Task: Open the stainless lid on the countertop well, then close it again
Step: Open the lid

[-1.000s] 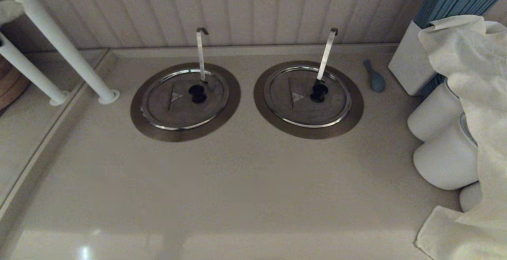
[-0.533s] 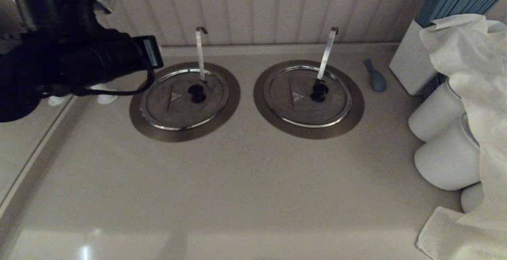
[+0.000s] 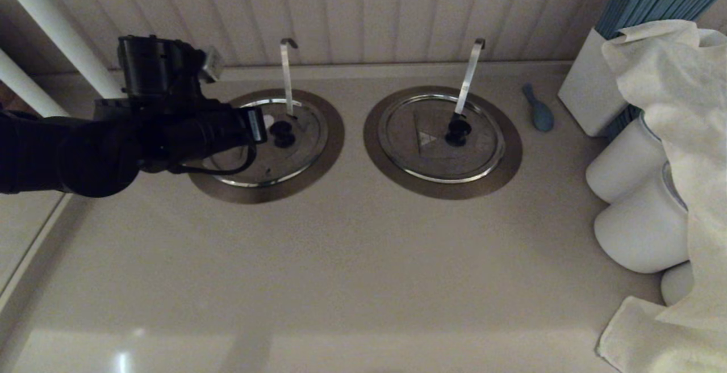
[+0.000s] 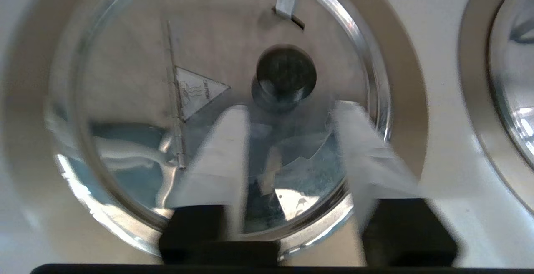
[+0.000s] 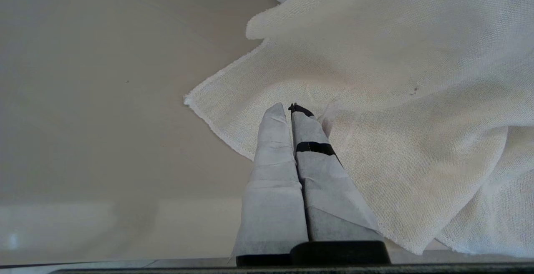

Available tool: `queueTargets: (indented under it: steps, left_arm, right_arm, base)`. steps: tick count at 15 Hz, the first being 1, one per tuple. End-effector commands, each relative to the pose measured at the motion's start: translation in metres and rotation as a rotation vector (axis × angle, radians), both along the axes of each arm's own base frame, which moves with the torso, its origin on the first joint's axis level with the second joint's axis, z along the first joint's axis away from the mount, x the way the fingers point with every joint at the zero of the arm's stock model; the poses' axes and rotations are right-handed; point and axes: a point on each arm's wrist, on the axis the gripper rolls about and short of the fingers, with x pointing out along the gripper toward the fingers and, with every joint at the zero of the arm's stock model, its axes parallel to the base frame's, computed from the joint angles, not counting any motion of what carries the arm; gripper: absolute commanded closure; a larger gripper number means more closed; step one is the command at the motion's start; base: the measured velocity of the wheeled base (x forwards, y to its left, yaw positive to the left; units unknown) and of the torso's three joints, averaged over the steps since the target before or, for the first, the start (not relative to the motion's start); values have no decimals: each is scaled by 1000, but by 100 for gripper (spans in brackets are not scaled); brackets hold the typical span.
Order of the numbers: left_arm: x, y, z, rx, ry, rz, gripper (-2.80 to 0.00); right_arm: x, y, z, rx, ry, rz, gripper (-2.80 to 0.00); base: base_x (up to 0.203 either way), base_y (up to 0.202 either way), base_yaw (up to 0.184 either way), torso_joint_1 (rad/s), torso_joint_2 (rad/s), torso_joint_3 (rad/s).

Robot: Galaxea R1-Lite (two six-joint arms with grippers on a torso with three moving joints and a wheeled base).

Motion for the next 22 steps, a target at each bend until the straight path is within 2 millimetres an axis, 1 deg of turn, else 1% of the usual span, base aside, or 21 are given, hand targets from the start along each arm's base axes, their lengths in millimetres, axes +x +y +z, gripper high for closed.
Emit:
queueTargets:
  steps: [1, 2, 3, 5, 8, 9, 11, 14, 18, 22]
  left_arm:
    - [11, -4, -12, -7, -12, 1, -280]
    - [18, -6, -18, -22, -50, 0, -280]
    - [20, -9, -20, -52, -138, -4, -280]
    - [22, -13, -31, -82, -229, -9, -280]
    - [37, -18, -57, -76, -207, -8, -280]
    - [40, -19, -63, -73, -196, -6, -280]
    - [44, -20, -67, -79, -210, -4, -280]
    - [58, -23, -87, -76, -209, 9, -280]
    - [61, -22, -87, -84, -244, 22, -280]
    - [67, -20, -92, -75, -243, 64, -280]
  right_arm:
    - [0, 0, 0, 0, 1, 0, 0]
    - [0, 0, 0, 0, 2, 1, 0]
    - [0, 0, 0, 0, 1, 0, 0]
    - [0, 0, 0, 0, 2, 0, 0]
    - [0, 0, 0, 0, 2, 1, 0]
    - [0, 0, 0, 0, 0, 0, 0]
    - [0, 0, 0, 0, 2, 1, 0]
    - [0, 0, 0, 0, 3, 0, 0]
    - [0, 0, 0, 0, 0, 0, 0]
    - [0, 0, 0, 0, 0, 0, 0]
  base:
    - [0, 0, 0, 0, 0, 0]
    - [0, 0, 0, 0, 0, 0]
    - [0, 0, 0, 0, 0, 0]
    - [0, 0, 0, 0, 0, 0]
    - [0, 0, 0, 0, 0, 0]
    - [0, 0, 0, 0, 0, 0]
    - [0, 0, 0, 0, 0, 0]
    - [0, 0, 0, 0, 0, 0]
    - [0, 0, 0, 0, 0, 0]
    - [0, 0, 0, 0, 0, 0]
